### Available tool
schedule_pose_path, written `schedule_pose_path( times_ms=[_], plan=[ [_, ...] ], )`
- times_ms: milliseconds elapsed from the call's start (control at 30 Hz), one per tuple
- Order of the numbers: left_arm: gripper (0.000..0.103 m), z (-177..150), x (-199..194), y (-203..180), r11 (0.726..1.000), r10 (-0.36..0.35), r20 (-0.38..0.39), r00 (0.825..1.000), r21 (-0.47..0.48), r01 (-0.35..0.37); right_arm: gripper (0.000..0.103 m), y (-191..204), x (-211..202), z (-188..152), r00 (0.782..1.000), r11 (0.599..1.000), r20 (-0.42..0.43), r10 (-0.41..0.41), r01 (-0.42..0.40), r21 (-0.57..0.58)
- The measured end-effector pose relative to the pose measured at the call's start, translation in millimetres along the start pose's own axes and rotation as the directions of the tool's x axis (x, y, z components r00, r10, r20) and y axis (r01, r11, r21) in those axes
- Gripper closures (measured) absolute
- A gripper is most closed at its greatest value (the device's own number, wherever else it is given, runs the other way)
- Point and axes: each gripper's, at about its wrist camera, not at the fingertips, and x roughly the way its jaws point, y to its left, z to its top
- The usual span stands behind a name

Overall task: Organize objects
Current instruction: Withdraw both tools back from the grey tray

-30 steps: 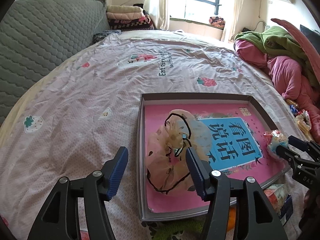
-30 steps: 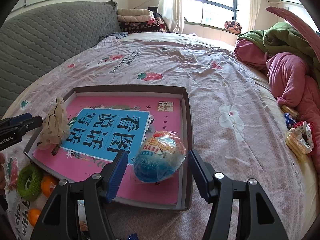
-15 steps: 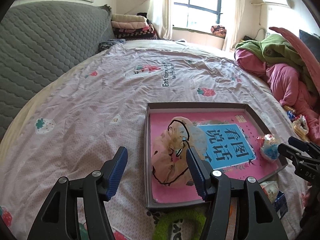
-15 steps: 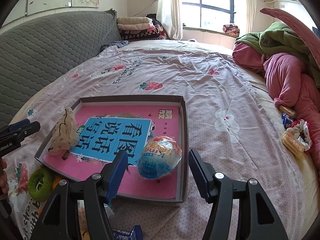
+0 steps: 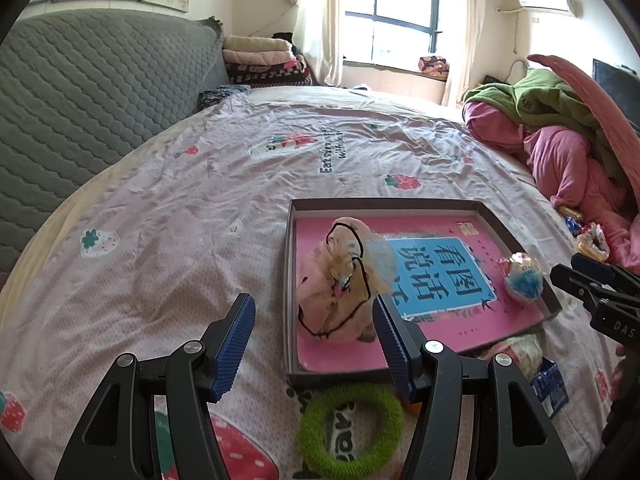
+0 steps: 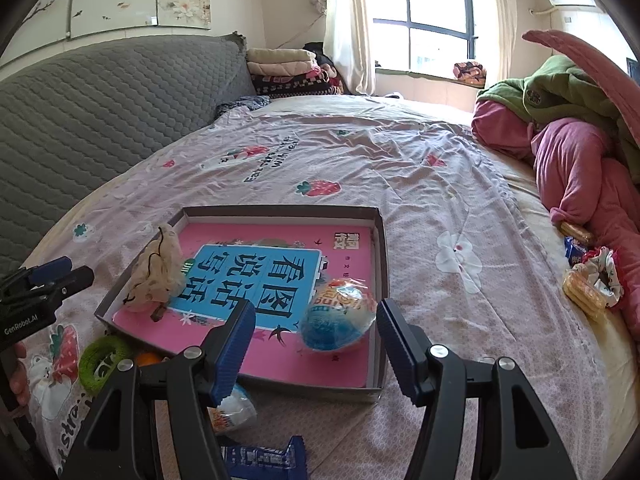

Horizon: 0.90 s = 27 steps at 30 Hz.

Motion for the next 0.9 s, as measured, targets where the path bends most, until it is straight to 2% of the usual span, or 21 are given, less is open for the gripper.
schedule_pose_path(
  times_ms=[233,533,900],
  plan=[
    [0.040,-10,-14,-2,1.000,-0.010,0.013,1.000,0.000,0.010,0.040,6,-10,-3,1.000,1.000,0.023,-0.002,0.003,-0.015],
    [0.040,-25,-25,-6,1.000,0.004,0.023,1.000,0.017,-0.004,0.040,9,-14,-15,1.000,1.000,0.005,-0.004,0.004,-0.009],
    [0.040,-41,-35,-6,1.000,-0.010,0.005,1.000,-0.004,0.010,0.040,17,-25,-27,0.999,0.999,0.020,-0.025,0.026,-0.044]
  ],
)
